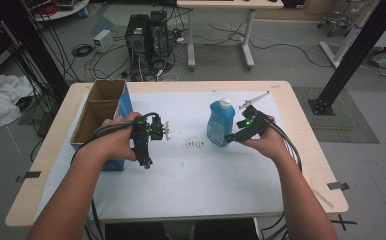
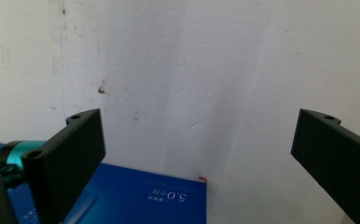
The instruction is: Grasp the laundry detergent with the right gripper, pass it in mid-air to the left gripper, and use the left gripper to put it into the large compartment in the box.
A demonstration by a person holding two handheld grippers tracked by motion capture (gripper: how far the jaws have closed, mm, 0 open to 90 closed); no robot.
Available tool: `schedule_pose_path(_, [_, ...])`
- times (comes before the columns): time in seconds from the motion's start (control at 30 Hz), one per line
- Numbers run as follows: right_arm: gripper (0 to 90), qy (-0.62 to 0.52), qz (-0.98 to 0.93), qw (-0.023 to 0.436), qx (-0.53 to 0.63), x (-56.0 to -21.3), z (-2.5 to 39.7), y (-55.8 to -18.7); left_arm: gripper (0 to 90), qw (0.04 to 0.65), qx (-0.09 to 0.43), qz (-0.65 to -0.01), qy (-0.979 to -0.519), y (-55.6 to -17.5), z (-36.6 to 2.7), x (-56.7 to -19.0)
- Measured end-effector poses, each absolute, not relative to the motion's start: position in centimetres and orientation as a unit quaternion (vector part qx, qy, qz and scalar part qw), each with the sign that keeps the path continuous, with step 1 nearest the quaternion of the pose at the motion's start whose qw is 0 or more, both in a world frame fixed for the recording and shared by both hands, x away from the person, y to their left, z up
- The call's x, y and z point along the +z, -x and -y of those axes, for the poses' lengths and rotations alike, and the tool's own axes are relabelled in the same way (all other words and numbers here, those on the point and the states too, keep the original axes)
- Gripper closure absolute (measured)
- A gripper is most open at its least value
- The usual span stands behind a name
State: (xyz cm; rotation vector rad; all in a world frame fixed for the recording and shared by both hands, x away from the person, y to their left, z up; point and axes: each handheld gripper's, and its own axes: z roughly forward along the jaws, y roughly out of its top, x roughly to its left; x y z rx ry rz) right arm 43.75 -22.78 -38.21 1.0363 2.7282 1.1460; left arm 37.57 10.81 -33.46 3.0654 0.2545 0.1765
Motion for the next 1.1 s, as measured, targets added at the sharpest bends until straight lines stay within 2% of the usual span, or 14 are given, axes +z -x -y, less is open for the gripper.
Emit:
schedule_pose_path(0.83, [3.7, -0.364, -0.836, 0.027, 0.409, -40.3, 21.2, -44.0, 2.9, 0.032, 0.063, -0.084, -0.994, -37.0, -11.5, -33.3])
schedule_pose_path(1.1, [3.8, -0.37, -0.818, 0.054, 0.438, -40.8, 20.2, -44.1, 2.9, 0.034, 0.062, -0.088, -0.994, -36.9, -12.0, -33.5])
